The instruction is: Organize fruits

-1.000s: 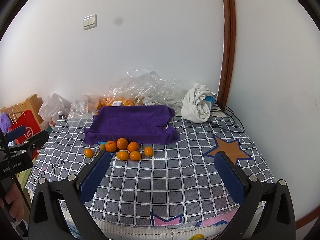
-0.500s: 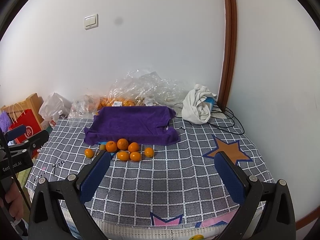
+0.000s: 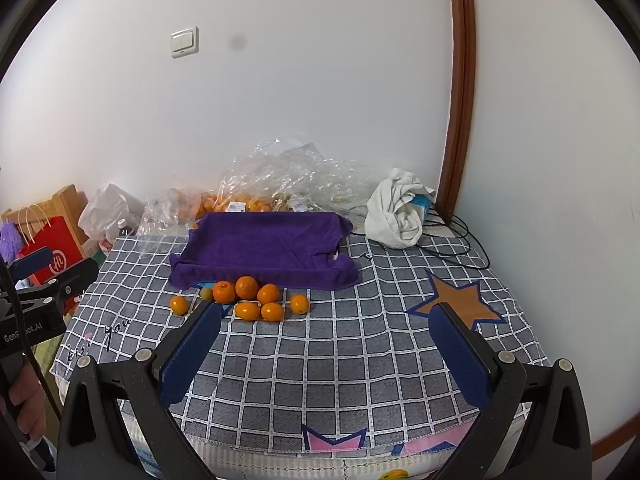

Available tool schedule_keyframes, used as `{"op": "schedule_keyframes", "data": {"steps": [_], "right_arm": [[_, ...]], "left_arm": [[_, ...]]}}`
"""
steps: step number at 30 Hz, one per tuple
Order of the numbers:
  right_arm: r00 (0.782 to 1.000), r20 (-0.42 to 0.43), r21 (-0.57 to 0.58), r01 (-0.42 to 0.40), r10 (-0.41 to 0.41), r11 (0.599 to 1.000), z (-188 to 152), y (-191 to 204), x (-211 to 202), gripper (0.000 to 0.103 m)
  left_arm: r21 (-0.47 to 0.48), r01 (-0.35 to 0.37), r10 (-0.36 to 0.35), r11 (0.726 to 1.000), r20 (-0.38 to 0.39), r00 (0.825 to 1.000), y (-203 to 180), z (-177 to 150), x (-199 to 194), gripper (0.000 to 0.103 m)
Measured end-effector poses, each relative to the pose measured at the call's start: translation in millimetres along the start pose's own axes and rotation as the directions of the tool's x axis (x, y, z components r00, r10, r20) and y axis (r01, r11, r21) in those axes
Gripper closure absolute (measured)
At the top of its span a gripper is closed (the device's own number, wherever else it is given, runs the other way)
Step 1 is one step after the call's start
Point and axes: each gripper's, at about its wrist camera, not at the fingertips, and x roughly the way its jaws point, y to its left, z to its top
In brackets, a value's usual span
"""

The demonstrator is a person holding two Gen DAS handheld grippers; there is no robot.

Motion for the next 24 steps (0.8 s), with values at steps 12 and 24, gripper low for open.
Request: {"op": "schedule_keyframes", "data": {"steps": [12, 24], "right_arm": [[1.0, -0.014, -0.009, -0.014, 0.014, 1.0, -5.0, 4.8, 4.8, 0.001], [0.998, -0.053, -0.001, -0.041, 0.041, 0.999, -20.8, 4.3, 39.6, 0.001]], "left_arm": [[-0.001, 0.008, -0.008, 1.0, -0.007, 1.0, -1.7, -1.2, 2.2, 0.0], [-0.009, 0.016, -0.016, 1.0, -0.072, 0.997, 3.8, -24.7, 39.4, 0.0]]}}
